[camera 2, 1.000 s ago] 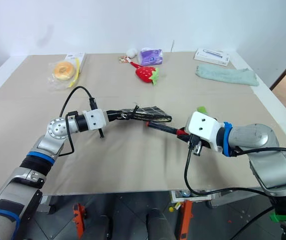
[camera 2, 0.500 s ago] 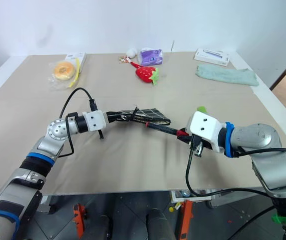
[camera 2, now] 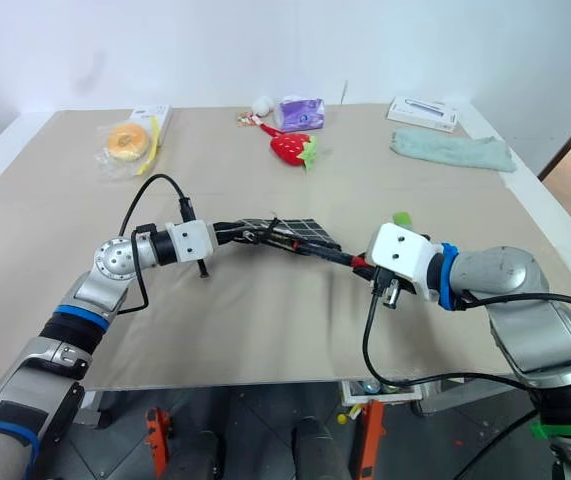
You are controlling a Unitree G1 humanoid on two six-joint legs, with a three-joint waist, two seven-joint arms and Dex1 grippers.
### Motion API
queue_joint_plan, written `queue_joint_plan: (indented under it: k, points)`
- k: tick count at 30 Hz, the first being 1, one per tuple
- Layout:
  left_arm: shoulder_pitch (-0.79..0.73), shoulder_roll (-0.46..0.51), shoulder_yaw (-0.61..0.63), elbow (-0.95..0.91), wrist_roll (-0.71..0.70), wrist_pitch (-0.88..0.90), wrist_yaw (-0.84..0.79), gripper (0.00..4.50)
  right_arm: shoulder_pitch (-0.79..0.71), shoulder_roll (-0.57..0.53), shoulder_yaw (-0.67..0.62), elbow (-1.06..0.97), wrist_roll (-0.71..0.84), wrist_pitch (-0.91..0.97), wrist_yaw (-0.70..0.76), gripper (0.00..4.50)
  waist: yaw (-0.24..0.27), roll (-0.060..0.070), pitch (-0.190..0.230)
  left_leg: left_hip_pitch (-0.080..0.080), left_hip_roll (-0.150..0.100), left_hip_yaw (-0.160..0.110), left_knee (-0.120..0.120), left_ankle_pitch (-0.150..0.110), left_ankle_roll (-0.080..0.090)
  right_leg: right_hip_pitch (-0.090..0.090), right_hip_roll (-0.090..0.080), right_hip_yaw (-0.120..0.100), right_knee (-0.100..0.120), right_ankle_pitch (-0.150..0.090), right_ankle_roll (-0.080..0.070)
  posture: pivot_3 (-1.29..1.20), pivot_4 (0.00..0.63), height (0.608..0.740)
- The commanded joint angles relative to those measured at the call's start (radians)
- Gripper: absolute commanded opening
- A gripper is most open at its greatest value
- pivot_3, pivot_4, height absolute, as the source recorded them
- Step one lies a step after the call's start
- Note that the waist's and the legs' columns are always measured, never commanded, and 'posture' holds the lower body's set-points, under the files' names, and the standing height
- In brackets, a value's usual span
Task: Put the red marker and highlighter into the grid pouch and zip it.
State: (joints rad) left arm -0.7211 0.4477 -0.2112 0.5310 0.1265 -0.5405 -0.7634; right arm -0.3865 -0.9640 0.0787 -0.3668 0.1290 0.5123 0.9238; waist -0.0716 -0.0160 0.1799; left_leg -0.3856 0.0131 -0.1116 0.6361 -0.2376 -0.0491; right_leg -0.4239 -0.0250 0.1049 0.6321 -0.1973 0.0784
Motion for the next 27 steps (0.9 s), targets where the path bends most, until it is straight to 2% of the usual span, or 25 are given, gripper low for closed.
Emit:
queue_joint_plan:
  k: [1, 11, 18, 21, 24, 27]
  points:
    - [0.015, -0.018, -0.006, -0.081, -0.026, 0.018, -0.009, 0.00, -0.044, 0.031, 0.022, -0.023, -0.032, 0.000, -0.031, 0.45, 0.001, 0.000, 0.000, 0.000, 0.000, 0.000, 0.000, 0.000, 0.000, 0.000, 0.000, 0.000, 0.000, 0.000, 0.000, 0.00, 0.150, 0.740]
    - [0.066, -0.103, -0.053, -0.224, -0.050, 0.127, -0.030, 0.00, -0.166, 0.135, 0.110, -0.030, -0.069, 0.066, -0.045, 0.45, 0.000, 0.000, 0.000, 0.000, 0.000, 0.000, 0.000, 0.000, 0.000, 0.000, 0.000, 0.000, 0.000, 0.000, 0.000, 0.00, 0.150, 0.740]
    - [0.087, -0.138, -0.063, -0.288, -0.090, 0.191, -0.060, 0.00, -0.219, 0.177, 0.171, -0.008, -0.120, 0.024, -0.042, 0.45, 0.000, 0.000, 0.000, 0.000, 0.000, 0.000, 0.000, 0.000, 0.000, 0.000, 0.000, 0.000, 0.000, 0.000, 0.000, 0.00, 0.150, 0.740]
    - [0.098, -0.148, -0.064, -0.311, -0.108, 0.215, -0.078, 0.00, -0.238, 0.188, 0.213, 0.020, -0.199, -0.048, -0.071, 0.45, 0.000, 0.000, 0.000, 0.000, 0.000, 0.000, 0.000, 0.000, 0.000, 0.000, 0.000, 0.000, 0.000, 0.000, 0.000, 0.00, 0.150, 0.740]
    - [0.110, -0.126, -0.059, -0.322, -0.117, 0.213, -0.104, 0.00, -0.236, 0.088, 0.273, 0.136, -0.389, -0.356, -0.114, 0.45, 0.000, 0.000, 0.000, 0.000, 0.000, 0.000, 0.000, 0.000, 0.000, 0.000, 0.000, 0.000, 0.000, 0.000, -0.001, 0.00, 0.150, 0.740]
    - [0.124, -0.092, -0.050, -0.320, -0.134, 0.215, -0.145, 0.00, -0.241, 0.092, 0.219, 0.187, -0.369, -0.530, -0.152, 0.45, 0.002, 0.000, 0.000, 0.000, 0.000, 0.000, 0.000, 0.000, -0.001, 0.000, -0.001, 0.000, 0.000, 0.000, 0.000, 0.00, 0.150, 0.740]
